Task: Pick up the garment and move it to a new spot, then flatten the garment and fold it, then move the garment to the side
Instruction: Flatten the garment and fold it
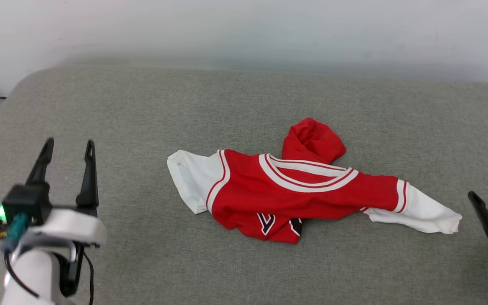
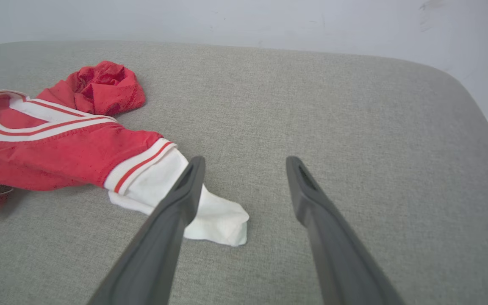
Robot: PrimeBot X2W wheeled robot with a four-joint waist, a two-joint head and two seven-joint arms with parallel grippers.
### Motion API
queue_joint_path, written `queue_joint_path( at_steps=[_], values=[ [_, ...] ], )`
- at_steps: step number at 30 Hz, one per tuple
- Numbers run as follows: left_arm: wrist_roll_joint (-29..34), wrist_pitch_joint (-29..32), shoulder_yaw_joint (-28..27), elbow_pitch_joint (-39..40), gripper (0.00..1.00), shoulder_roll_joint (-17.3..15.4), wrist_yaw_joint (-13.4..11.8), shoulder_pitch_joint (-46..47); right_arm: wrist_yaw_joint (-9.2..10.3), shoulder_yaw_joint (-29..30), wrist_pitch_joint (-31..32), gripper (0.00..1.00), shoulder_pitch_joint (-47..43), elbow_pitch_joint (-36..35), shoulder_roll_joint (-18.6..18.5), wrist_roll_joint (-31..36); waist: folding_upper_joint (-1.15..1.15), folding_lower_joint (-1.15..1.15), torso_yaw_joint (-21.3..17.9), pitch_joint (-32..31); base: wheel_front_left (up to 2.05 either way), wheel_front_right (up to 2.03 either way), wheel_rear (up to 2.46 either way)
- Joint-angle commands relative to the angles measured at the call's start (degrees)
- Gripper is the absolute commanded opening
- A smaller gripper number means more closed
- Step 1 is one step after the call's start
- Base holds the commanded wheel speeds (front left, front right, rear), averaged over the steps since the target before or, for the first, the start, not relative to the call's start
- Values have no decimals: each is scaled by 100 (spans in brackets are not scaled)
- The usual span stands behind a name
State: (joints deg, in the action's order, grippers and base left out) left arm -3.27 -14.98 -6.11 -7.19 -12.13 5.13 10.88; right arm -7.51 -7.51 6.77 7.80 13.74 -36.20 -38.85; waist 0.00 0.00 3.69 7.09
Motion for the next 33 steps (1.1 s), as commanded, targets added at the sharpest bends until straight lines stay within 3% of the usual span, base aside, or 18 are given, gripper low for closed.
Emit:
queue_joint_path(
  at_steps=[1,5,11,17,24,33],
  values=[
    [-119,169,100,-116,100,-139,97,283,4,187,62,100,-158,-235,139,169,0,0,-46,6,0,0,0],
    [-570,954,534,-421,100,-593,220,976,4,594,334,100,-376,-926,462,575,0,0,-150,69,0,0,0],
    [-1914,2542,1904,-657,100,-1449,224,1832,4,885,741,100,-571,-1720,897,1019,0,0,-312,241,0,0,0],
    [-3017,4204,3002,-868,100,-2149,226,2509,4,960,930,100,-545,-2043,1059,1181,0,0,-511,486,0,0,0],
    [-3730,5195,3859,-1180,100,-2508,227,3164,4,1003,994,100,-345,-2158,1101,1233,0,0,-762,855,0,0,0],
    [-3920,5714,4821,-1690,100,-2666,228,3905,5,944,945,100,-69,-2153,1068,1191,0,0,-1020,1355,0,0,0]
  ],
)
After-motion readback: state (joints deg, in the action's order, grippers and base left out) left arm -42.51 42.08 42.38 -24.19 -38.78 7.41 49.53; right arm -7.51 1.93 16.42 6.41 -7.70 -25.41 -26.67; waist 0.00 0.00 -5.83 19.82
